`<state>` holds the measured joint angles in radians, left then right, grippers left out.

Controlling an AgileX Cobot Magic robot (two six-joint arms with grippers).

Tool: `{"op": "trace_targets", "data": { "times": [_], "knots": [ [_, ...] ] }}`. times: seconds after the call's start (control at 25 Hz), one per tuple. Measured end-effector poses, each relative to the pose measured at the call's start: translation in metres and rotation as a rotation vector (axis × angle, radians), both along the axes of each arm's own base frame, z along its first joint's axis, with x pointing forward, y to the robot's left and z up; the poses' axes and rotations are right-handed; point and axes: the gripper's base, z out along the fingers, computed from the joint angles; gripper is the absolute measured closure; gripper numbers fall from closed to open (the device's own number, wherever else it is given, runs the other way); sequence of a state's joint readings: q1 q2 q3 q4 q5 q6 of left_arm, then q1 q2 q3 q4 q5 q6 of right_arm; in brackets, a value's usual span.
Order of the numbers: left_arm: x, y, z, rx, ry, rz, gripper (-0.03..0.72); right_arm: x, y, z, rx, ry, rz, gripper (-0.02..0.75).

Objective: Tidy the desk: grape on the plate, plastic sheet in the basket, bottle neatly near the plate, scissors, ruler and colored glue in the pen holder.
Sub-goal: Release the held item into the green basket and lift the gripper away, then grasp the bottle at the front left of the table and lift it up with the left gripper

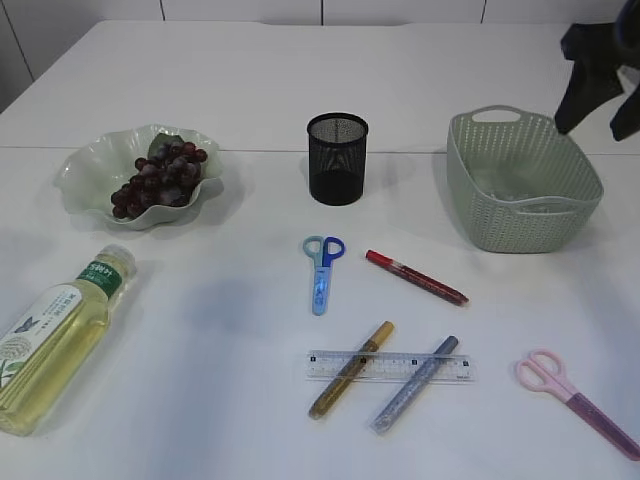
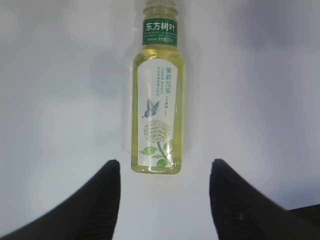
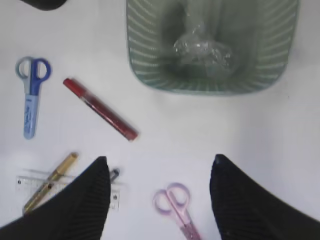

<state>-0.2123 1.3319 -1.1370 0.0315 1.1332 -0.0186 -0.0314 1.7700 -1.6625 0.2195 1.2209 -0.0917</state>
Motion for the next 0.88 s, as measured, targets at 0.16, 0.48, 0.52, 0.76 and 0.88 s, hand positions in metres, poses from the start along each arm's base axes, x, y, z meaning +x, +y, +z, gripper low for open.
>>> {"op": "trace_targets", "data": {
  "times": [0.16,0.48,0.52,0.76,0.88],
  "knots": [
    [0.012,0.002,-0.015,0.062,0.047,-0.007,0.273,-0.044,0.001,0.008,-0.001,0.016,-0.002,0.244],
    [0.045,-0.001,-0.073,0.160,0.224,-0.051,0.261,-0.122,0.003,-0.001,-0.003,0.052,0.000,0.244],
    [0.048,-0.001,-0.080,0.165,0.244,-0.054,0.246,-0.128,0.003,-0.004,-0.005,0.060,0.000,0.244],
    [0.057,-0.006,-0.107,0.152,0.326,-0.052,0.109,-0.143,0.004,-0.012,-0.005,0.074,0.000,0.244],
    [0.057,-0.008,-0.108,0.132,0.325,-0.058,0.096,-0.143,0.004,-0.012,-0.006,0.067,0.000,0.244]
  ]
}}
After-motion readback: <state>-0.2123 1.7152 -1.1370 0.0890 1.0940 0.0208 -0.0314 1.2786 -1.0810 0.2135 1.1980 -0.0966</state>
